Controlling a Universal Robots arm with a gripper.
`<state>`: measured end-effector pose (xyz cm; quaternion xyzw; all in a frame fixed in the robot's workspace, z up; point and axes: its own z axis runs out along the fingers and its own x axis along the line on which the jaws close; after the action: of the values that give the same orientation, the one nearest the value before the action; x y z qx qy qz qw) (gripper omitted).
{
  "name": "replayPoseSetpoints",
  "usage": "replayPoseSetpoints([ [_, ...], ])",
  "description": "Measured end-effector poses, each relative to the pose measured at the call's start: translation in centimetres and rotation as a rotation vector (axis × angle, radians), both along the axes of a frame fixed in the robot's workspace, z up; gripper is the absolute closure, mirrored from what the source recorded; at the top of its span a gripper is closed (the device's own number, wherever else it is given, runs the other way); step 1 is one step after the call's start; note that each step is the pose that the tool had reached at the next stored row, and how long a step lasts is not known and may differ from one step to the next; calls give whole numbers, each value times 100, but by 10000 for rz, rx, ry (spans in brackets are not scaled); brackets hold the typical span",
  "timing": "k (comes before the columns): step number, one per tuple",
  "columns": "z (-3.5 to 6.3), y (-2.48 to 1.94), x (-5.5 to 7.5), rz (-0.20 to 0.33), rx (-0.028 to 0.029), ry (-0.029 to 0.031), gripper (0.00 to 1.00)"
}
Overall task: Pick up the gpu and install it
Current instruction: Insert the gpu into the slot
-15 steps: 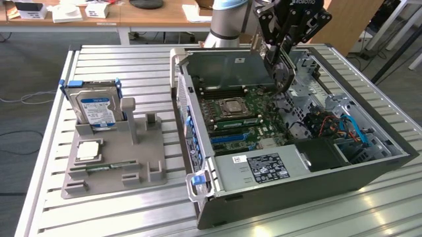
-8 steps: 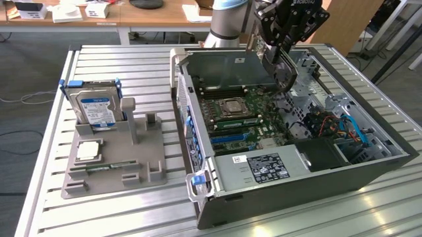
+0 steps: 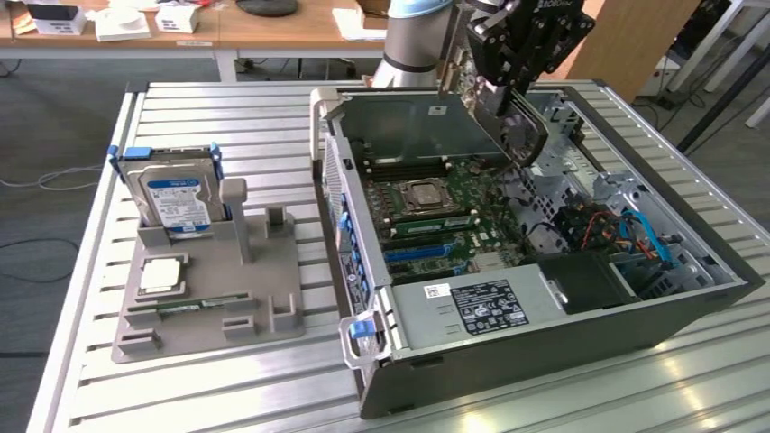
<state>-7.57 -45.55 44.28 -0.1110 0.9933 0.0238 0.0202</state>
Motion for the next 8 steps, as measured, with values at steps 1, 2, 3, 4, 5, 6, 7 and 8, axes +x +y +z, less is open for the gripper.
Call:
replayPoseSetpoints([
  [1, 0, 0, 0, 180, 0, 0, 73],
  [2, -1, 0, 0, 359, 0, 0, 73],
  [3, -1, 0, 0, 540, 0, -1, 73],
  [4, -2, 0, 0, 718, 0, -1, 73],
  [5, -2, 0, 0, 900, 0, -1, 73],
  [6, -3, 0, 0, 1084, 1, -1, 73],
  [7, -3, 0, 0, 1264, 0, 0, 73],
  [8, -3, 0, 0, 1455, 0, 0, 73],
])
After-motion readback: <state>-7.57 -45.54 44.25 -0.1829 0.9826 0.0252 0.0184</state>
